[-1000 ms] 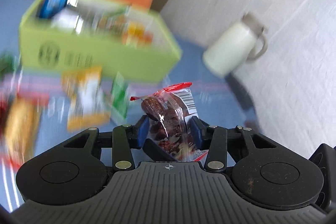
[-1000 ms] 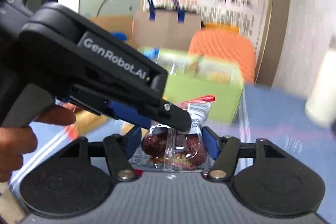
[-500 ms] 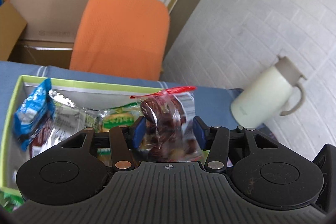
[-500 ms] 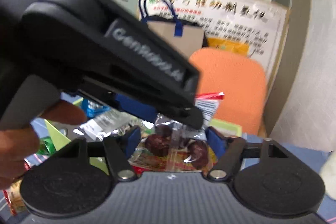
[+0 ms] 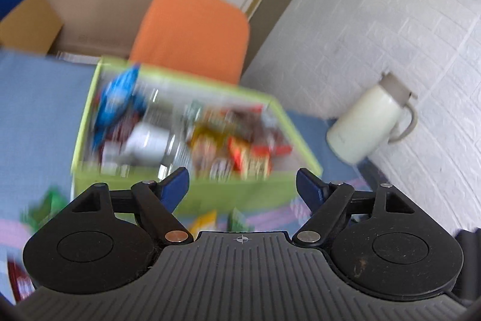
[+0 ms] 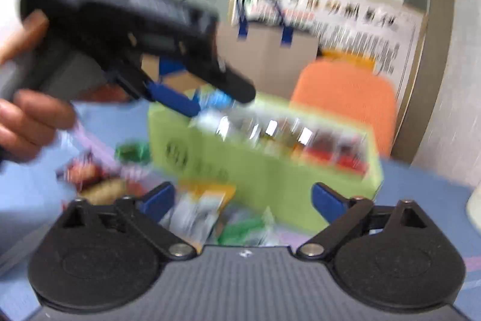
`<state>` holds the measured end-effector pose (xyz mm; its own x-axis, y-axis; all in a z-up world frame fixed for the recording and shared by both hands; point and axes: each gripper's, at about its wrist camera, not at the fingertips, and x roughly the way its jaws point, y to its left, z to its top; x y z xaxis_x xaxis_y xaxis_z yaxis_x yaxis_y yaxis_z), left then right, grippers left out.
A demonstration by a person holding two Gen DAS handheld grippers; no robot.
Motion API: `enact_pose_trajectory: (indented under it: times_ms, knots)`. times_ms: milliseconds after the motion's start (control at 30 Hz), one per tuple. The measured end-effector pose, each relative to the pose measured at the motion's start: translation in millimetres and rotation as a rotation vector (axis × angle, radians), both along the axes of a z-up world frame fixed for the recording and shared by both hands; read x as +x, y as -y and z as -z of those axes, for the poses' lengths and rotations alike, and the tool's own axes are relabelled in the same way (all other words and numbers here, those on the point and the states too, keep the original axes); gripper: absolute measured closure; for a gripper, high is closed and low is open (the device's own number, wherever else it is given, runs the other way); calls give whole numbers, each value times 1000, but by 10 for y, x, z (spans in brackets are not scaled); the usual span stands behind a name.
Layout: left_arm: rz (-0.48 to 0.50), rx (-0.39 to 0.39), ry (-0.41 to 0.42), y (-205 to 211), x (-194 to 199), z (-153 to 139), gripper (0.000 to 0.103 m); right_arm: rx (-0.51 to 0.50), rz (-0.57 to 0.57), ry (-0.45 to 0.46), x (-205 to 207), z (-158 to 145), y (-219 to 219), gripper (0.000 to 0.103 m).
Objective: Organize snacks
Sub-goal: 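Place the bag of dates into the green box and open, then lower the left tool and grasp the yellow-white wafer packet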
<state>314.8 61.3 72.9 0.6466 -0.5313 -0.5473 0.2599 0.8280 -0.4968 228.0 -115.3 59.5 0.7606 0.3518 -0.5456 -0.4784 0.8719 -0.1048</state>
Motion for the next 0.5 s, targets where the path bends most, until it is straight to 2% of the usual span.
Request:
enact_pose_trajectory:
  times_ms: [67,167,233,333,500]
  knots:
    - [-24,21,-36,-29,-68,121,39,-3,7,-30,119,130,-43,3]
    - [-69,48,-104,-112,-71,270,43,-21,111,-38,247,197,-7,3]
    - [-99,46,-131,-185,-65,320,42,25,181,-41,195,171,116,3]
    - [-123,26,-138,-234,-51,353,40,73,269,-50,266,193,175,3]
    - [-94,20,-138,-190,-137,346,39,46,287,-95,486,322,56,2]
